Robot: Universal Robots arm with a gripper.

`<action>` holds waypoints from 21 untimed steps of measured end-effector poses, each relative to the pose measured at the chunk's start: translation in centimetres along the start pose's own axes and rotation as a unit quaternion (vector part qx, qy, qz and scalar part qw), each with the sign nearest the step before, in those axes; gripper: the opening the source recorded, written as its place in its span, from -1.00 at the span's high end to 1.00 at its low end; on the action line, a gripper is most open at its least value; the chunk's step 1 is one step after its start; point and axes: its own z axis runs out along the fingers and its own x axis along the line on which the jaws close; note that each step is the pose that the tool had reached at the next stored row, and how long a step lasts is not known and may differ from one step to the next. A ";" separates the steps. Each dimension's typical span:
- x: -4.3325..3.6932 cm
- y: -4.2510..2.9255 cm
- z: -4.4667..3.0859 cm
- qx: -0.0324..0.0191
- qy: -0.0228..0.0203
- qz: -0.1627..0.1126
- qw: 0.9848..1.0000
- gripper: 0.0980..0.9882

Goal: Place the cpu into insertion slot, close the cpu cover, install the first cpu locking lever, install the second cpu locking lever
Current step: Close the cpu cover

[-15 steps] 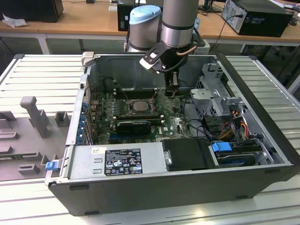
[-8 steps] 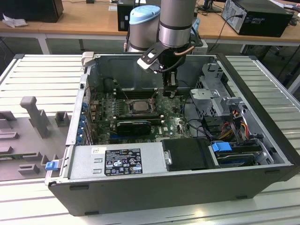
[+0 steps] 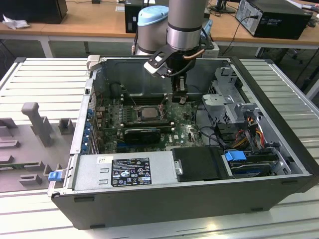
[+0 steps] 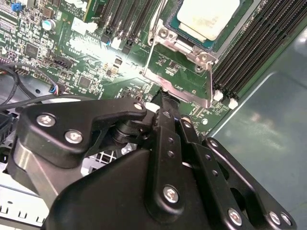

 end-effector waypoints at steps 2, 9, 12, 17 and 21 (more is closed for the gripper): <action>0.00 -0.07 0.00 0.000 0.000 0.000 1.000 0.98; -0.01 -0.41 -0.02 0.000 0.000 0.000 1.000 0.98; -0.02 -0.51 -0.02 0.000 0.000 0.000 1.000 0.98; -0.02 -0.64 -0.03 0.000 0.000 0.000 1.000 0.98; -0.02 -0.81 -0.04 0.000 0.000 0.000 1.000 0.98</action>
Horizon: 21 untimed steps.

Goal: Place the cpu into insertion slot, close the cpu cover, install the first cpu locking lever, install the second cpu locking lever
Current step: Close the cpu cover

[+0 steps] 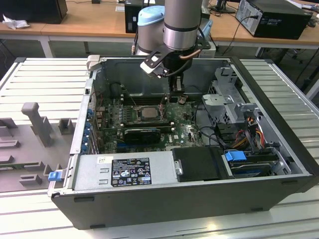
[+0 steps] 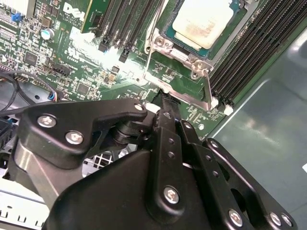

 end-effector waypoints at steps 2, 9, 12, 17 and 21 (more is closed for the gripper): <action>0.00 -0.06 0.00 0.000 0.000 0.000 1.000 0.98; -0.01 -0.33 -0.02 0.000 0.000 0.000 1.000 0.98; -0.01 -0.40 -0.02 0.000 0.000 0.000 1.000 0.98; -0.02 -0.58 -0.03 0.000 0.000 0.000 1.000 0.98; -0.02 -0.73 -0.03 0.000 0.000 0.000 1.000 0.98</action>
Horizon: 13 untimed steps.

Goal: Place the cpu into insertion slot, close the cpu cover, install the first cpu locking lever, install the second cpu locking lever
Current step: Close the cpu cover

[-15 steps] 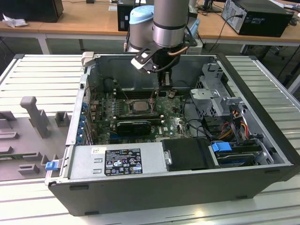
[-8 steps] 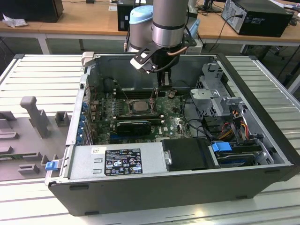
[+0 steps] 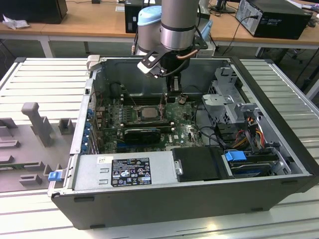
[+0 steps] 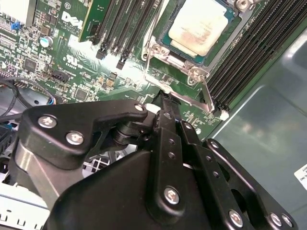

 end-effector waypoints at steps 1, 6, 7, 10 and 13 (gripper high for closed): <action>0.00 -0.07 0.00 0.000 0.000 0.000 1.000 0.98; -0.02 -0.71 -0.03 0.000 0.000 0.000 1.000 0.98; -0.02 -0.78 -0.04 0.000 0.000 0.000 1.000 0.98; -0.03 -1.02 -0.05 0.000 0.000 0.000 1.000 0.98; -0.03 -1.15 -0.05 0.000 0.000 0.000 1.000 0.98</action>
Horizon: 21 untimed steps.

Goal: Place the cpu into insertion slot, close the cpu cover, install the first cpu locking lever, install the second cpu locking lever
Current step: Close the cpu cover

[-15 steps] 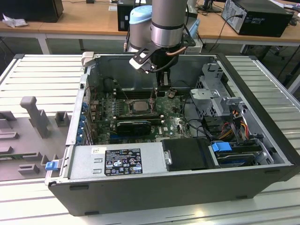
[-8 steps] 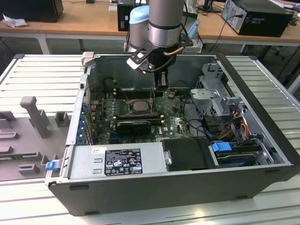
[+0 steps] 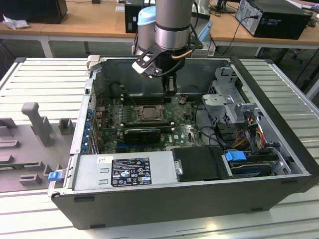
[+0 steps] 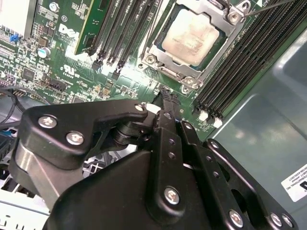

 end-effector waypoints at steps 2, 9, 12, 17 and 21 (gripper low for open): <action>0.00 -0.04 0.00 0.000 0.000 0.000 1.000 0.98; -0.02 -0.57 0.84 0.000 0.000 0.000 1.000 0.98; -0.03 -0.69 0.93 0.000 0.000 0.000 1.000 0.98; -0.04 -1.22 0.94 0.000 0.000 0.000 1.000 0.98; -0.05 -1.46 0.94 0.000 0.000 0.000 1.000 0.98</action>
